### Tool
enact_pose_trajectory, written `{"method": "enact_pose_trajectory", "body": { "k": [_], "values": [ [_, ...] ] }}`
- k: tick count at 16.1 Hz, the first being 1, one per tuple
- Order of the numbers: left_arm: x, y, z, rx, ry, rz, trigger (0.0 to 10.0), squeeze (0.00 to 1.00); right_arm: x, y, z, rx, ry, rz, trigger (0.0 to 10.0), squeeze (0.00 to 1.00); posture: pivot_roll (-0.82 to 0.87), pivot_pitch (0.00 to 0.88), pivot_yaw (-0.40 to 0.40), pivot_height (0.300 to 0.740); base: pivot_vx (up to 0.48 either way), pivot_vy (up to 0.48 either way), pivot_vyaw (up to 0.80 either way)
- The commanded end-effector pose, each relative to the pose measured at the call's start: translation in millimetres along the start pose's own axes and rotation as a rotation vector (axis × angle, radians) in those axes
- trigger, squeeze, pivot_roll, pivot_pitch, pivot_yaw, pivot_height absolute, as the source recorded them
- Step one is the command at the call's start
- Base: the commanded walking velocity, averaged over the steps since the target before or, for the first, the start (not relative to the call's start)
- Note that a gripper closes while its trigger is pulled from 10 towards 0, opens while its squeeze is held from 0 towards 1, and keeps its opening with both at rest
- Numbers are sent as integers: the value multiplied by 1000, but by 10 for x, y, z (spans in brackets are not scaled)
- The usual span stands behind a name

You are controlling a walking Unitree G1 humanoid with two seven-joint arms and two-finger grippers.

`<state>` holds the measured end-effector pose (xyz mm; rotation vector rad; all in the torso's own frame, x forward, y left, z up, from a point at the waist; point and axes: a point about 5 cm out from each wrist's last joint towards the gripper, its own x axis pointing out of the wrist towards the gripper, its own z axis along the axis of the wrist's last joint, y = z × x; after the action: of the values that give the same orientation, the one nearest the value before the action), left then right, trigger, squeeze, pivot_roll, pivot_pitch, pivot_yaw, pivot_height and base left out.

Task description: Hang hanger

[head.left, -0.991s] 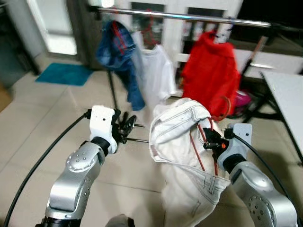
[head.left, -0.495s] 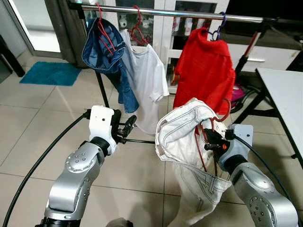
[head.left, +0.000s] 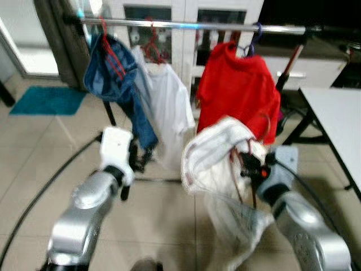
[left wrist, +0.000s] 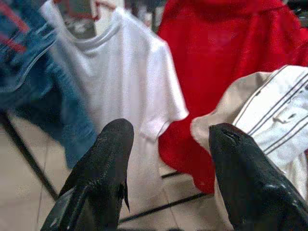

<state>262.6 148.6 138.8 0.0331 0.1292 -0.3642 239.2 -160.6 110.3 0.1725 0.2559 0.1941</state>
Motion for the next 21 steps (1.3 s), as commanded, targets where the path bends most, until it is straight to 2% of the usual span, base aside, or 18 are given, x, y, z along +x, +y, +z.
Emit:
{"method": "enact_pose_trajectory", "body": {
  "k": [1,8,10,12,15,17,21],
  "values": [
    [24,-74,9,-2,-6,-35,10000,0,-16,-39,144,-35,-74,0,10000,0,32,51,12,740,330,0,0],
    [-5,-88,-24,5,8,-42,10000,0,17,-29,182,-58,-74,37,10000,0,35,59,5,740,329,0,0],
    [-23,-82,-32,9,12,-41,10000,0,9,20,163,-87,-58,84,10000,0,37,62,1,740,330,0,0],
    [-30,-81,-41,12,16,-41,10000,0,23,55,134,-160,-37,85,10000,0,39,65,-1,740,328,0,400],
    [-28,-89,-43,14,18,-43,10000,0,45,67,138,-157,-46,69,10000,0,41,66,-3,740,330,0,710],
    [-39,-104,-61,26,30,-58,10000,0,48,69,145,-133,-55,69,10000,0,44,67,-1,740,330,0,0],
    [-47,-110,-72,39,41,-73,10000,0,59,54,140,-144,-56,47,10000,0,50,66,1,740,333,0,0]
  ]
}}
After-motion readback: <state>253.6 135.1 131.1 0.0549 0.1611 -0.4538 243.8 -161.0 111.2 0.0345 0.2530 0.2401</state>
